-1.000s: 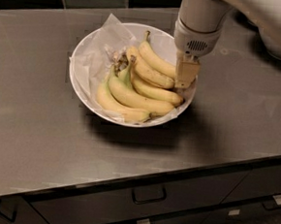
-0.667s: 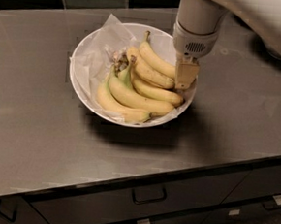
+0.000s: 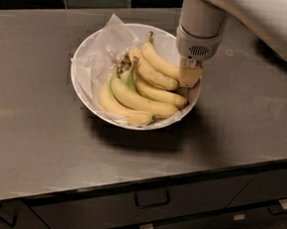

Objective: Pick banana from white bowl

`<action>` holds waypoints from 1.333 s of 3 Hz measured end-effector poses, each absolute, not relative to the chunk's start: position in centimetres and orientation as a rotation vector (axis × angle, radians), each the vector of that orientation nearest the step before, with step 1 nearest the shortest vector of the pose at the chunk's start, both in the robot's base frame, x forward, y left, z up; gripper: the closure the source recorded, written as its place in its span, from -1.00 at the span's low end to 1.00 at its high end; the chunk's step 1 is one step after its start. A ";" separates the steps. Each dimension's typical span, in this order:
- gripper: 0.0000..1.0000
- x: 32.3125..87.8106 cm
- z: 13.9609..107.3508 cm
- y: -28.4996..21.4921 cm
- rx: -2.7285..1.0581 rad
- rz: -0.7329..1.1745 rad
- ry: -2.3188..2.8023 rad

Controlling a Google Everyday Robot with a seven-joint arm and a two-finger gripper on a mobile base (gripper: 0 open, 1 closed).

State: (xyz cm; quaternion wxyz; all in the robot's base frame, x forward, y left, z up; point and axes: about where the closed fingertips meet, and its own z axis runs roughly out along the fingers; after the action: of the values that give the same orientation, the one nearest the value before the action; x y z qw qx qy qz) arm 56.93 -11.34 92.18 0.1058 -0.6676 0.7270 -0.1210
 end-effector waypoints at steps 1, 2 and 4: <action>0.74 56.9 92.2 -11.3 -1.967 -0.357 2.141; 1.00 56.9 92.3 -11.3 -1.967 -0.358 2.138; 1.00 56.4 97.7 -10.5 -1.950 -0.516 2.045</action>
Offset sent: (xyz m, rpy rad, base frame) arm -0.0020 0.0023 0.0099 0.0043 -0.0133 0.0099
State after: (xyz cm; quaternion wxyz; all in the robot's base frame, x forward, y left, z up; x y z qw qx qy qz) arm 56.35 -10.53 97.65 0.1340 -0.6726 0.7056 -0.1781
